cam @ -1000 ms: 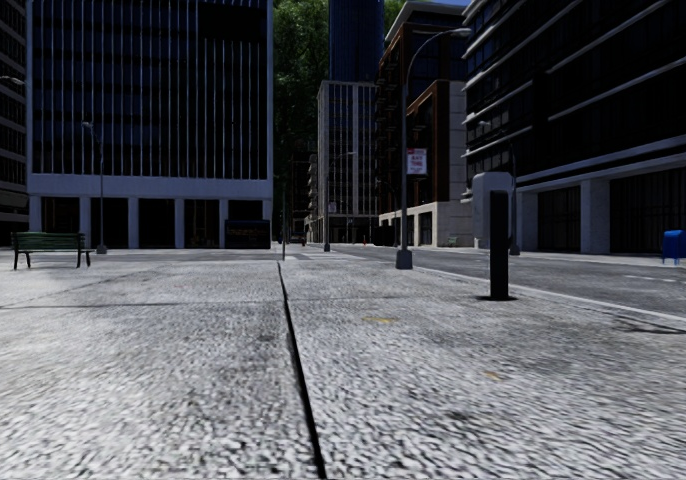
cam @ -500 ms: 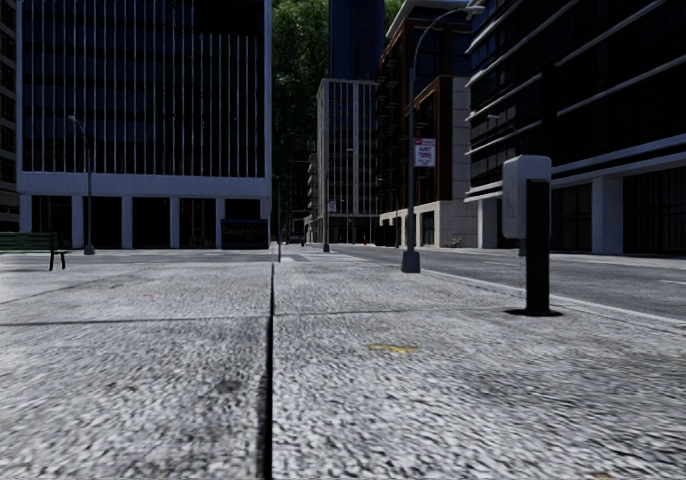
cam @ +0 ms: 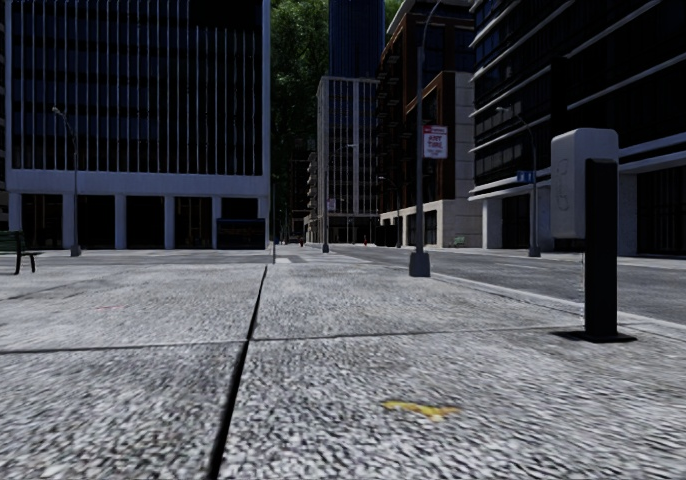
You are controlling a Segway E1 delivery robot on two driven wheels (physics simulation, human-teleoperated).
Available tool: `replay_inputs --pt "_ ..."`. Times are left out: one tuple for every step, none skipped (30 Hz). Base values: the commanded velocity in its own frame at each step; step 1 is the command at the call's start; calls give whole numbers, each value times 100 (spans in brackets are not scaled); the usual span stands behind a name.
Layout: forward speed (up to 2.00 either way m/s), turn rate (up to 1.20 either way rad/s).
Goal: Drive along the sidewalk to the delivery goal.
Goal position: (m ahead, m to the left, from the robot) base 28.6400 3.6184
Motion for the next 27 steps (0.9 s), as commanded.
replay_inputs --pt "200 0" --pt "200 0" --pt "200 0" --pt "200 0" --pt "200 0" --pt "200 0" --pt "200 0" --pt "200 0" --pt "200 0" --pt "200 0" --pt "200 0" --pt "200 0" --pt "200 0" --pt "200 0" --pt "200 0" --pt "200 0" --pt "200 0" --pt "200 0" --pt "200 0" --pt "200 0" --pt "200 0" --pt "200 0" --pt "200 0" --pt "200 0" --pt "200 0" --pt "200 0" --pt "200 0"
